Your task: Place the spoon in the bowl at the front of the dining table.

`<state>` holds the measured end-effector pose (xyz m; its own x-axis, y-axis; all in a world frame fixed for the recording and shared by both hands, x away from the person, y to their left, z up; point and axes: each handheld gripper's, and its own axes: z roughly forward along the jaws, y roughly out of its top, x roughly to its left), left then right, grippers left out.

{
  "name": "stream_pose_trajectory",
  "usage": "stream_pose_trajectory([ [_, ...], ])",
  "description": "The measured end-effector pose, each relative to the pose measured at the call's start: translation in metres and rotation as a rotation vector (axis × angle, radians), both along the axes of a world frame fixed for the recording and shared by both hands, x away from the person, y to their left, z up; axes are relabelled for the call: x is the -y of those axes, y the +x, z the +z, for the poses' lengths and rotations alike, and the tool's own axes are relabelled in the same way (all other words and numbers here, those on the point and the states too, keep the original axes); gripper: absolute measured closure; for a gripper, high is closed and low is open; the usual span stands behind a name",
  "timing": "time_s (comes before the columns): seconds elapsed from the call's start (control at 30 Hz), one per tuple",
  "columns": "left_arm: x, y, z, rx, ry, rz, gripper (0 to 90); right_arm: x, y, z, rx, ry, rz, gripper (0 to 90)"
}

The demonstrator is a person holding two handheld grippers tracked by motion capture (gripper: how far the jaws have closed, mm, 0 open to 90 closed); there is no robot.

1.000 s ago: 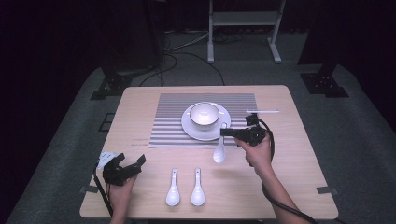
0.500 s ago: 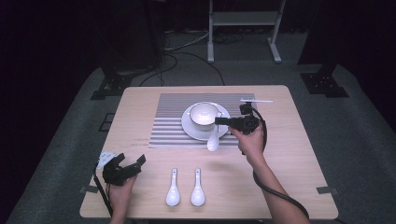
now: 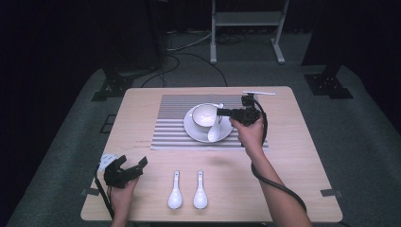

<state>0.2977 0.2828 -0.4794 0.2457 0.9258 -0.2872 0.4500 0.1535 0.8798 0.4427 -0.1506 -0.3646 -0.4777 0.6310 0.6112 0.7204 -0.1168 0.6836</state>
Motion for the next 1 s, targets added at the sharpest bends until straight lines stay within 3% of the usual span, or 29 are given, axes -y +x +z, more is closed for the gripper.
stream_pose_trajectory([
  [0.53,0.000,0.000,0.000,0.001,-0.003,-0.003,0.4,-0.002,0.029,-0.001,-0.012,0.013,-0.122,84.6],
  [0.77,-0.001,0.000,0.000,0.003,-0.005,-0.003,0.4,0.001,0.040,-0.006,-0.040,0.041,-0.175,84.6],
  [0.9,-0.001,0.000,0.000,0.005,-0.006,-0.004,0.4,0.005,0.046,-0.014,-0.065,0.050,-0.239,84.6],
  [1.0,-0.001,0.000,0.000,0.004,-0.008,-0.003,0.3,0.007,0.048,-0.017,-0.076,0.068,-0.247,84.5],
])
